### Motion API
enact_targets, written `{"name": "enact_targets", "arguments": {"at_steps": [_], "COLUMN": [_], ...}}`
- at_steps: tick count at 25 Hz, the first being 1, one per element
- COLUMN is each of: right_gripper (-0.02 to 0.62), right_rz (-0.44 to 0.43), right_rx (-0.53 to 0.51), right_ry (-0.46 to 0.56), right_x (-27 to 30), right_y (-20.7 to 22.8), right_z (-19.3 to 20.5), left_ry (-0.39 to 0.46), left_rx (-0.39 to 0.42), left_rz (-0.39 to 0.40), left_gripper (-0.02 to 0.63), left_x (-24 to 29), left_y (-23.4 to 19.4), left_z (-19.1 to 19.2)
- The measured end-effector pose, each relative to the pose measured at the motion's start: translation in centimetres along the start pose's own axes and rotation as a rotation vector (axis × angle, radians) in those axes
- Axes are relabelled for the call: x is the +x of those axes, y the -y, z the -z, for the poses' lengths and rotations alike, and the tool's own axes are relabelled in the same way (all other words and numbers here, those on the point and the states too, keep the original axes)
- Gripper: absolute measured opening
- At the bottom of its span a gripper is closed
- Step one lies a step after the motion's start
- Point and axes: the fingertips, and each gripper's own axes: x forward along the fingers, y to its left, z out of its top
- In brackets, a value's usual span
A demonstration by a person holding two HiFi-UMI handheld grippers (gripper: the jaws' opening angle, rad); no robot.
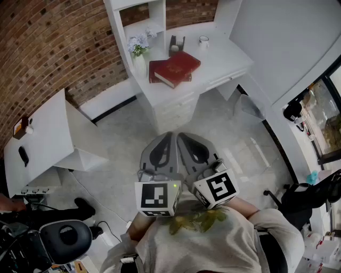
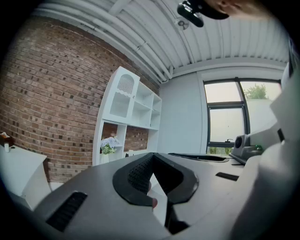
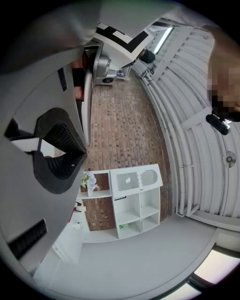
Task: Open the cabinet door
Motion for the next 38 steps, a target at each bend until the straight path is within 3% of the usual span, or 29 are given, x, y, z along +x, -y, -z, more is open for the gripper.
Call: {"name": "enact_targets", "arguments": {"at_steps": [18,25,38], "right_gripper": [0.023,0.023,0.023], "right_rz": [0.052,0.053,0.002], "right_rx": [0.023,0.043,0.054], "right_ry": [-0.006,-0.02,-0.006], "right_x": [2.6,6.1,15.4], "right_y": [1.5,5.0,13.4], "right_z": [0.3,0.7,-0.4], "left_ry": [-0.024,-0.075,-0.101], "left_rx": [-0.015,0.001,0.024], "left_rz": [0.053,0.047,-0.001], "left_gripper": [0.009,0.009,0.009], "left_x": [2.6,7.3,19.1], "left_y": [-1.7,-3.2,-6.9], "left_z": [-0.2,0.9,-0.9]}}
